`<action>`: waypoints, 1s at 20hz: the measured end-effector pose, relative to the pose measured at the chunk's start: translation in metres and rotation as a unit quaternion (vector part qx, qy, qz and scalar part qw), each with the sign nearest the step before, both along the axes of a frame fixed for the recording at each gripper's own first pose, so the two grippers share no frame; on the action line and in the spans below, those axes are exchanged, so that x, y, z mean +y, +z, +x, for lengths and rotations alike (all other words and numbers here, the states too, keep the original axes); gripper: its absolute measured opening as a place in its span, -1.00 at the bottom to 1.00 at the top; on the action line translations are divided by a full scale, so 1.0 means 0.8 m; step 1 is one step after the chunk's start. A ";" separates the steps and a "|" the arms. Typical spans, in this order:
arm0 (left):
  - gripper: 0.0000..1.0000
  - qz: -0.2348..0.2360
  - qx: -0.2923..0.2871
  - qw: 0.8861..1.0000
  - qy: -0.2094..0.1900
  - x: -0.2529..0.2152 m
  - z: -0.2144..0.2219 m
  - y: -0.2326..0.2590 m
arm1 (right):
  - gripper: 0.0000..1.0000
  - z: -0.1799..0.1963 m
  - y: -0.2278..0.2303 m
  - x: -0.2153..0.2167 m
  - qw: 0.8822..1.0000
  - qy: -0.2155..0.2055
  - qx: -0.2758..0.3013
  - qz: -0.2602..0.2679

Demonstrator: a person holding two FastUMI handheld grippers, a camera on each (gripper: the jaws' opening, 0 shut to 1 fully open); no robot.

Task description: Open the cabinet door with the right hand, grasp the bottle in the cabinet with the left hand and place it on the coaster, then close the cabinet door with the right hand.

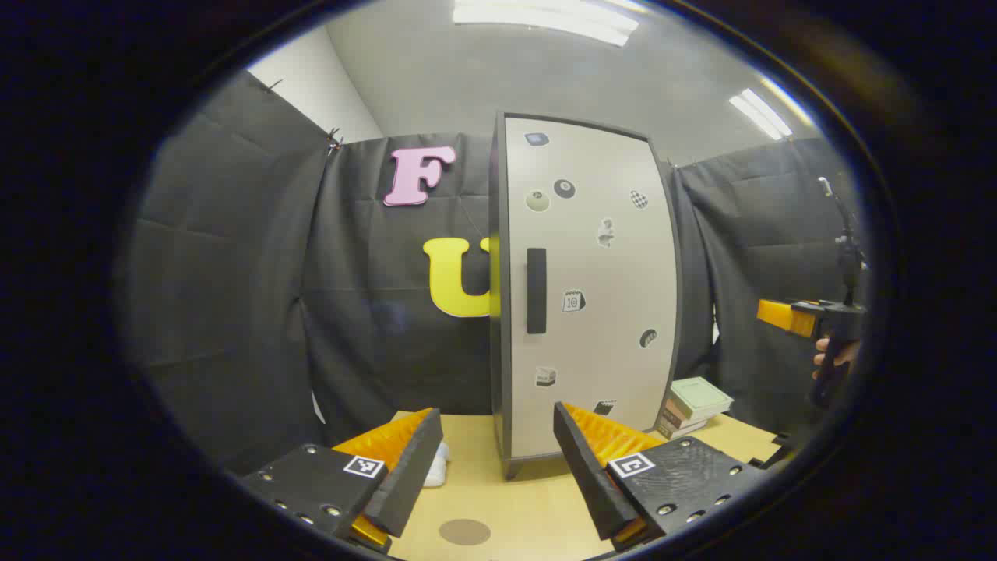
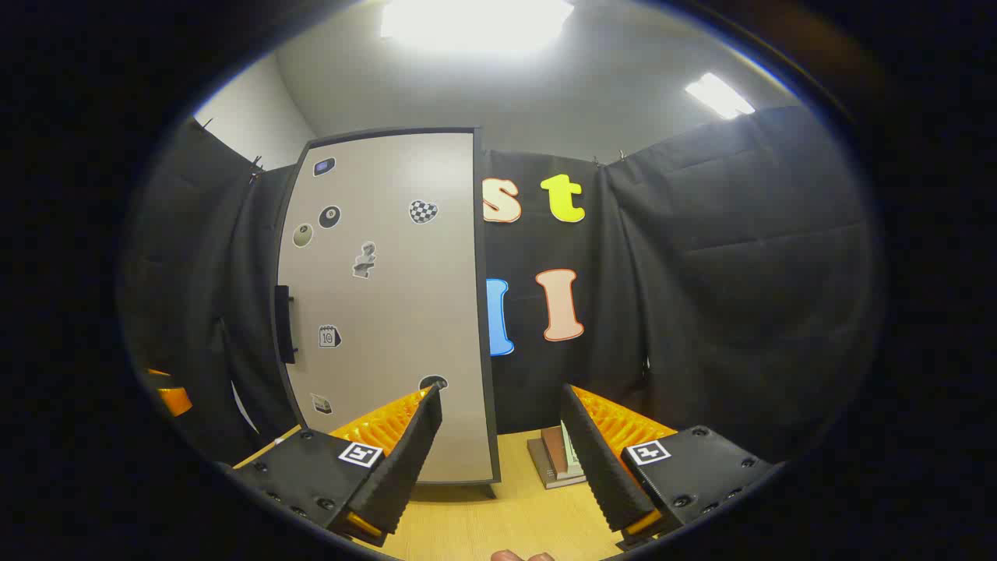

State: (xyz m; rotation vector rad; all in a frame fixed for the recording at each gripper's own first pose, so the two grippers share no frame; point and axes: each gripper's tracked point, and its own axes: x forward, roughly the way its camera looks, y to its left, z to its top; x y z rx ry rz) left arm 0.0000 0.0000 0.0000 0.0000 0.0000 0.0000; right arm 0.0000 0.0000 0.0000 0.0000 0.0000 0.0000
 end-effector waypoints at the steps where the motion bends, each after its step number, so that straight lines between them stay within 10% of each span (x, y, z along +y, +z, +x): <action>1: 0.75 0.002 0.000 1.000 -0.002 -0.003 0.000 0.000 | 0.95 0.000 0.001 0.002 1.000 0.002 -0.001 -0.003; 20: 0.77 -0.008 0.022 1.000 0.016 0.007 -0.011 -0.039 | 0.95 0.021 0.000 0.051 0.999 0.040 0.025 -0.003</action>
